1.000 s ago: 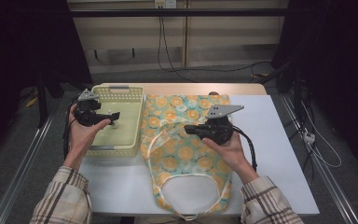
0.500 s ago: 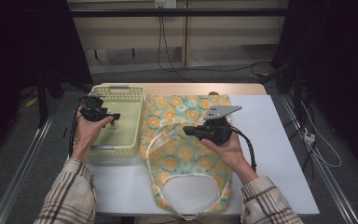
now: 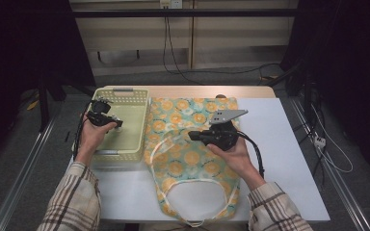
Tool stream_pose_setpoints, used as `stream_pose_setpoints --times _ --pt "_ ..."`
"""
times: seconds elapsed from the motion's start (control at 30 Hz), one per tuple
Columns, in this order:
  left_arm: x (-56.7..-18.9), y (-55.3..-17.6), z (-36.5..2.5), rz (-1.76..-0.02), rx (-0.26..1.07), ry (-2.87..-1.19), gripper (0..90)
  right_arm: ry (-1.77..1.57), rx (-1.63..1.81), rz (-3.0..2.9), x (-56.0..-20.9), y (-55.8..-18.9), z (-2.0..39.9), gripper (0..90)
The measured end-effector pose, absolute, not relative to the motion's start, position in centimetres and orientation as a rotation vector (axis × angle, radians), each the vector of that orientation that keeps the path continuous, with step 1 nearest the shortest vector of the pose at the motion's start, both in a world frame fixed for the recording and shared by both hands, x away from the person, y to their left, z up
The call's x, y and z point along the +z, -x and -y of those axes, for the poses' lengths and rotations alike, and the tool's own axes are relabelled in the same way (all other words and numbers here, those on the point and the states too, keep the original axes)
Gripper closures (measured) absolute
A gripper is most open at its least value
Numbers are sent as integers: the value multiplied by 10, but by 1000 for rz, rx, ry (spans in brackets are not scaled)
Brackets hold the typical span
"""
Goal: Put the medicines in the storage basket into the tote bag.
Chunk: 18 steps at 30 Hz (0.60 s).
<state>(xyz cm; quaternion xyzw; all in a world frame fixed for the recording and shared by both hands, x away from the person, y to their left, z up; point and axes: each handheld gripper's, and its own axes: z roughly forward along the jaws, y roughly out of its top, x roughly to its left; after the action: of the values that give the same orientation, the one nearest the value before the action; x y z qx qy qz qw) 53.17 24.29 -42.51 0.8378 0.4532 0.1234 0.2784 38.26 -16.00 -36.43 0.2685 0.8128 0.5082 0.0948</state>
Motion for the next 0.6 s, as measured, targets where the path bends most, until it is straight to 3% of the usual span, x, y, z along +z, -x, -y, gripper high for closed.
stream_pose_setpoints --times 0.6 --pt "-395 -518 -245 -1159 366 -2116 603 -801 1503 -2415 -366 -384 158 900"
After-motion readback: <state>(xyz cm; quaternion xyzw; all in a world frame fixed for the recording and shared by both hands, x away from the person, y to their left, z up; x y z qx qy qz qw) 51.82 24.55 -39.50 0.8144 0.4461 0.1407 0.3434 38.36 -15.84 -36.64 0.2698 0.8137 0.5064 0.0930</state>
